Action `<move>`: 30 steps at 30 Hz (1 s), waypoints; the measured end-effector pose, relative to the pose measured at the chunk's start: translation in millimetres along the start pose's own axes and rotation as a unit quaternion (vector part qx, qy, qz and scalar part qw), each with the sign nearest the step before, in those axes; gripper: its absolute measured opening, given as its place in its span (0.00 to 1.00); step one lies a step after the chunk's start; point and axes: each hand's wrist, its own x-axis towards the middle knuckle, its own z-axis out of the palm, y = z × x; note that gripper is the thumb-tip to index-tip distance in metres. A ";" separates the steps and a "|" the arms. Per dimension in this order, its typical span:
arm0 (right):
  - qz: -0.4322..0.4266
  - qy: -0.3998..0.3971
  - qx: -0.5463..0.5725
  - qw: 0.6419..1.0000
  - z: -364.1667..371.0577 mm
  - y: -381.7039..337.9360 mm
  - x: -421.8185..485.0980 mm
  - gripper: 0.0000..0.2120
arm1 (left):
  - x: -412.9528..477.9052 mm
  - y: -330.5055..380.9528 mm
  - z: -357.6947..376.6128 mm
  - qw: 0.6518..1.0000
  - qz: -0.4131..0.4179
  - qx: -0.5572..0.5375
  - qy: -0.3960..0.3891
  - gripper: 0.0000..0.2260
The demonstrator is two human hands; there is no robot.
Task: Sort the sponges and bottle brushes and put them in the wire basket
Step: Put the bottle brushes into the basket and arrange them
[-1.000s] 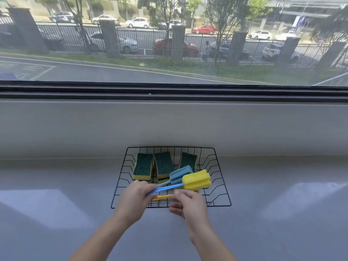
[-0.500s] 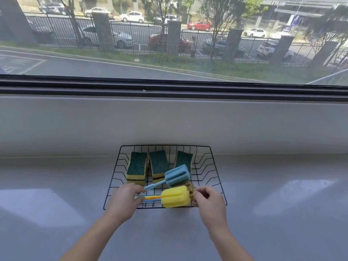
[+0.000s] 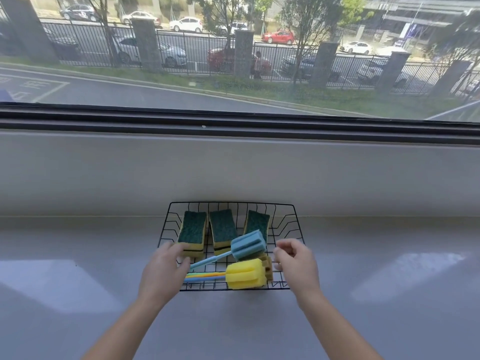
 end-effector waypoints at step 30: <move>0.055 -0.192 -0.131 0.971 67.6 8.5 131.5 0.35 | 59.4 -29.1 25.6 0.986 0.063 0.156 0.003 0.30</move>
